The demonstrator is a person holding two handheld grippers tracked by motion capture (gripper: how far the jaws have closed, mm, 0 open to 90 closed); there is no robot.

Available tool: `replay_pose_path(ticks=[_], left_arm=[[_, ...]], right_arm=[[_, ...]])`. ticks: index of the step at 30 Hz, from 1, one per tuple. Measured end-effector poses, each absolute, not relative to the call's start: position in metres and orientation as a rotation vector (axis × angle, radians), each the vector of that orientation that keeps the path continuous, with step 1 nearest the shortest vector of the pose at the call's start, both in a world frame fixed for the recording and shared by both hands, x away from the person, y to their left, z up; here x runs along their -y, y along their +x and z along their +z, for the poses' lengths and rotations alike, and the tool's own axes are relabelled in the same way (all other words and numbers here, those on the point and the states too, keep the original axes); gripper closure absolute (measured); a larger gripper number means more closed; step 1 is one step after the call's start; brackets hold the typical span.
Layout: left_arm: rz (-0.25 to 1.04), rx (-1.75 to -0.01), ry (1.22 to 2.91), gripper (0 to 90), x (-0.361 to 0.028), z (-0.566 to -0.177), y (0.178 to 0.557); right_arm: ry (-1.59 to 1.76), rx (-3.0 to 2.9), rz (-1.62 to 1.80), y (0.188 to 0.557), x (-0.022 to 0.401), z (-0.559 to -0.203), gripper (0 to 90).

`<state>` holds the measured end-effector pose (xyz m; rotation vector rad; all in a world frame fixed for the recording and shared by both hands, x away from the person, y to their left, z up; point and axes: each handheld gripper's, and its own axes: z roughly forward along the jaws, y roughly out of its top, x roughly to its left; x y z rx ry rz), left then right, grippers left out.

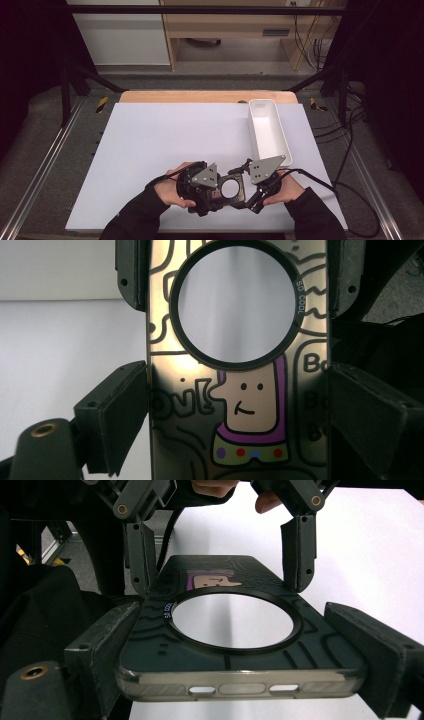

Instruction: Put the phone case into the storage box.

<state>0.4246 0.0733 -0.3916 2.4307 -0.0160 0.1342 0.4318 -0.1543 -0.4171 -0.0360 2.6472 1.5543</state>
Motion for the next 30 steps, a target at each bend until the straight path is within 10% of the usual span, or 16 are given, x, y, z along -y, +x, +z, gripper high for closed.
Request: replay_pose_path(ticks=[30], left_arm=[[0.122,-0.043,2.397,9.0,-0.0815,-0.39,0.4281]], right_arm=[[-0.008,-2.657,1.537,0.432,0.1564,-0.4148,12.4]])
